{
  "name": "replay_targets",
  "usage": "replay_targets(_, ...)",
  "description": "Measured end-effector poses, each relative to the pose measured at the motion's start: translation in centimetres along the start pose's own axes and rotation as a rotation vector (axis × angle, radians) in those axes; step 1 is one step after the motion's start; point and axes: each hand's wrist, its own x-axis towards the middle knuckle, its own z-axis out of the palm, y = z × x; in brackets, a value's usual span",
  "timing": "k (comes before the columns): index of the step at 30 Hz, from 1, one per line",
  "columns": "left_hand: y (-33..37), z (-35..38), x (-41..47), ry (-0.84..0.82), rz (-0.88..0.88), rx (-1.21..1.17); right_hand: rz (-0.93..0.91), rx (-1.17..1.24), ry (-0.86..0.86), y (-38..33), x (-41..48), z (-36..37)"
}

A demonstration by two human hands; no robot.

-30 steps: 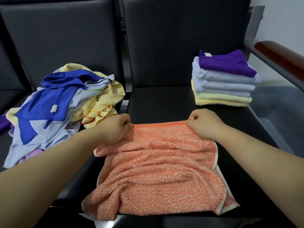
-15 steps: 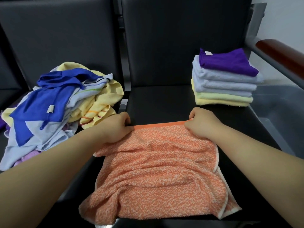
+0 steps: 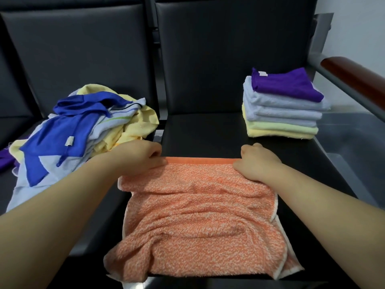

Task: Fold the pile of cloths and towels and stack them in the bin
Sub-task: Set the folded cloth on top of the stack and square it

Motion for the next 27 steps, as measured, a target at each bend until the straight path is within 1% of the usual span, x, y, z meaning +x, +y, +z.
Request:
replay_targets(7,-1.8,-0.7,-1.2,-0.012,-0.064,0.028,0.012,0.005,0.023,0.1,0.3,0.5)
replay_targets(11,-2.6,-0.8,-1.8,-0.032,-0.155,0.046,0.019,0.006,0.046,0.1,0.4,0.8)
replay_targets(16,-3.0,0.3,-2.7,0.021,-0.231,-0.134,-0.007,0.03,0.065,0.4,0.1,0.4)
replay_targets(19,-3.1,1.2,-2.8,0.091,-0.305,-0.272,-0.025,0.241,0.149,1.1,-0.2,-0.4)
replay_targets(21,-3.4,1.5,-2.9,0.147,-0.38,-0.385,-0.029,0.369,0.162,1.4,-0.6,-0.8)
replay_targets(24,-3.6,1.2,-2.6,0.263,-0.455,-0.581,-0.037,0.464,0.091,1.6,-1.3,-1.9)
replay_targets(26,-2.8,-0.4,-2.6,0.327,-0.461,-0.687,-0.028,0.5,0.05,1.4,-1.7,-3.2)
replay_targets(27,-2.5,-1.5,-2.6,0.355,-0.461,-0.721,-0.011,0.517,0.058,1.3,-1.6,-4.1)
